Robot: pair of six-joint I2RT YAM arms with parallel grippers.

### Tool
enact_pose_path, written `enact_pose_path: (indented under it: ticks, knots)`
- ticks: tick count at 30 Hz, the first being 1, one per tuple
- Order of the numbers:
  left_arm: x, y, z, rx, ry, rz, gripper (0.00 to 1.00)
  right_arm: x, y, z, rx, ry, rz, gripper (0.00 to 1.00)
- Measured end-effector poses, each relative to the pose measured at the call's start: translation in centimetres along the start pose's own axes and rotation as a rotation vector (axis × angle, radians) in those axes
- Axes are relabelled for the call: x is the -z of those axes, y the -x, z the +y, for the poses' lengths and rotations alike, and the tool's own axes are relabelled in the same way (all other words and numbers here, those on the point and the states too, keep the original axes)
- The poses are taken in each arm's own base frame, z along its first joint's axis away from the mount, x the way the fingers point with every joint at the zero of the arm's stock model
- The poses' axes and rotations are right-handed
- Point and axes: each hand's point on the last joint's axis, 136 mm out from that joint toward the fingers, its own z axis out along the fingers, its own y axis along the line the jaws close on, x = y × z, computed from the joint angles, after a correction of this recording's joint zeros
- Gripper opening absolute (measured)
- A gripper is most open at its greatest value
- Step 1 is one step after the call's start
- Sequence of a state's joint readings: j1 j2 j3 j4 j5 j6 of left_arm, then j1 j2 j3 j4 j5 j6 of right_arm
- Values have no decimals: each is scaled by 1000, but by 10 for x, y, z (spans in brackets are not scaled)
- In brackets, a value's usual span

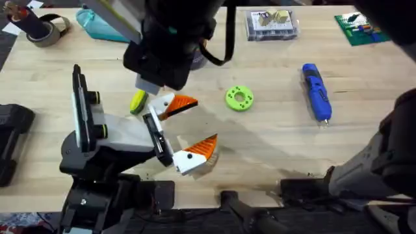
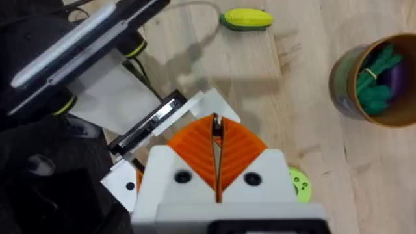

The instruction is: Pick up the gripper from the table and insert it into the empty holder that is missing its gripper. Then pick up a screw, insert it into the mounting hole, and use the screwdriver to tighten it. Finally, clean up the table by picking up the vegetable and placing it into the bucket.

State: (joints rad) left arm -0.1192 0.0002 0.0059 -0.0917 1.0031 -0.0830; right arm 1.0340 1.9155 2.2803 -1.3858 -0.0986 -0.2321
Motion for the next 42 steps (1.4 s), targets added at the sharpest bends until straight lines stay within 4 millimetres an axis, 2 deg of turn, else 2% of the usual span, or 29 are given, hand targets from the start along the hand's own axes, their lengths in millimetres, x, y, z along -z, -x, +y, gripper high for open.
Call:
enact_pose_path:
  ticks: [6, 12, 20, 25, 32, 42]
  knots:
    - [0, 0, 0, 0, 0, 0, 986, 0, -2, 1, -1, 2, 9, 12]
    - [0, 0, 0, 0, 0, 0, 986, 1, -17, 4, 4, 16, 67, 12]
    - [0, 0, 0, 0, 0, 0, 986, -5, -19, 4, 17, 20, 82, 12]
    - [0, 0, 0, 0, 0, 0, 986, -14, -17, 2, 22, 21, 86, 12]
    - [0, 0, 0, 0, 0, 0, 986, -36, -20, 0, 28, 36, 138, 12]
    - [0, 0, 0, 0, 0, 0, 986, -48, -23, -1, 30, 45, 170, 12]
